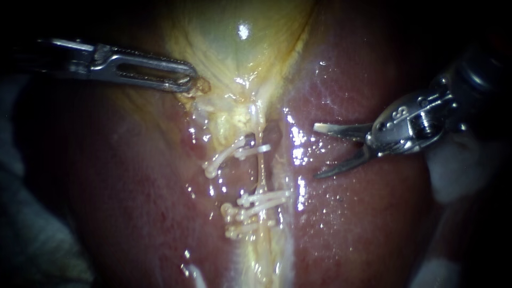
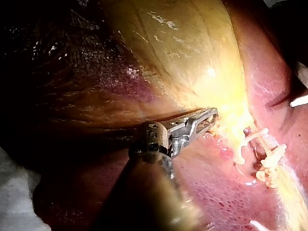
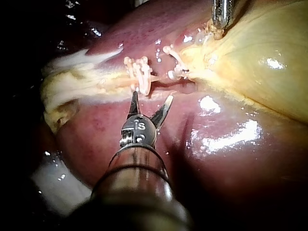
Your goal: Go to the cutting position right tube
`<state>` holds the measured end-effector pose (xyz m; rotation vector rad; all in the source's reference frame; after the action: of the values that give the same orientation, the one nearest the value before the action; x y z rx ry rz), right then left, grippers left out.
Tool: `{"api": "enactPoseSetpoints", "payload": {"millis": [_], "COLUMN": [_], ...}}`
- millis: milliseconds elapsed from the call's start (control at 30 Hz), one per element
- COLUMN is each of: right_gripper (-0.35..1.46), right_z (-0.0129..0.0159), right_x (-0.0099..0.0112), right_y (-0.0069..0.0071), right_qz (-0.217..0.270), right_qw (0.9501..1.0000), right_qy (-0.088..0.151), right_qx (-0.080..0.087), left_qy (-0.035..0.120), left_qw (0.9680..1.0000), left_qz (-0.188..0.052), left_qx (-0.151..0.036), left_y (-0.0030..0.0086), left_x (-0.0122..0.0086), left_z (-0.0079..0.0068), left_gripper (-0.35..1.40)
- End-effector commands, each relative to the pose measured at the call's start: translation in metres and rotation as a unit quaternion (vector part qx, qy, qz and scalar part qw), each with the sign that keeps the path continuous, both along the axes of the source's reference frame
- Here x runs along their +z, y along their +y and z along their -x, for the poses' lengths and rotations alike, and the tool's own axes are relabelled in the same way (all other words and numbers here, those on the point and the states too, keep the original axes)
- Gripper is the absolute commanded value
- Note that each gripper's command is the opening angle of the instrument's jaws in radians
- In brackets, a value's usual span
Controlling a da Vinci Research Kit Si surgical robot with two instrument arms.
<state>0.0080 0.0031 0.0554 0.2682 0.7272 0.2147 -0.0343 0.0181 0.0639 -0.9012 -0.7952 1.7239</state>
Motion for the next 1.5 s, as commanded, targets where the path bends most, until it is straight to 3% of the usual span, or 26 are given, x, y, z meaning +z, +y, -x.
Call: {"api": "enactPoseSetpoints", "payload": {"millis": [33,167,433,533,867,967,1100,1300,1500], "right_gripper": [1.45,1.45,1.45,1.45,1.45,1.43,1.38,1.38,1.40], "right_z": [0.0000,0.0000,0.0000,-0.0001,-0.0007,-0.0011,-0.0018,-0.0031,-0.0042], "right_x": [0.0000,0.0000,0.0000,0.0000,0.0002,0.0005,0.0016,0.0046,0.0075], "right_y": [0.0000,0.0000,-0.0001,-0.0001,-0.0003,-0.0006,-0.0014,-0.0029,-0.0032], "right_qz": [0.000,0.000,-0.002,-0.003,-0.021,-0.052,-0.112,-0.166,-0.205], "right_qw": [1.0000,1.0000,1.0000,1.0000,0.9995,0.9981,0.9921,0.9843,0.9767], "right_qy": [0.000,0.000,0.001,0.002,0.018,0.030,0.052,0.055,0.062], "right_qx": [0.000,0.000,-0.002,-0.003,-0.016,-0.016,-0.020,-0.019,-0.014], "left_qy": [0.000,-0.004,0.008,0.009,0.010,0.010,0.010,0.010,0.011], "left_qw": [1.0000,1.0000,0.9998,0.9997,0.9996,0.9996,0.9995,0.9995,0.9994], "left_qz": [0.000,-0.004,0.002,0.002,0.002,0.002,0.002,-0.001,-0.002], "left_qx": [0.001,0.005,-0.019,-0.024,-0.027,-0.028,-0.029,-0.030,-0.031], "left_y": [0.0000,0.0004,0.0034,0.0038,0.0035,0.0034,0.0033,0.0034,0.0033], "left_x": [0.0000,-0.0011,-0.0054,-0.0060,-0.0065,-0.0067,-0.0069,-0.0071,-0.0074], "left_z": [-0.0001,-0.0012,-0.0062,-0.0072,-0.0068,-0.0066,-0.0065,-0.0065,-0.0063], "left_gripper": [-0.35,-0.35,-0.35,-0.35,-0.35,-0.35,-0.35,-0.35,-0.35]}}
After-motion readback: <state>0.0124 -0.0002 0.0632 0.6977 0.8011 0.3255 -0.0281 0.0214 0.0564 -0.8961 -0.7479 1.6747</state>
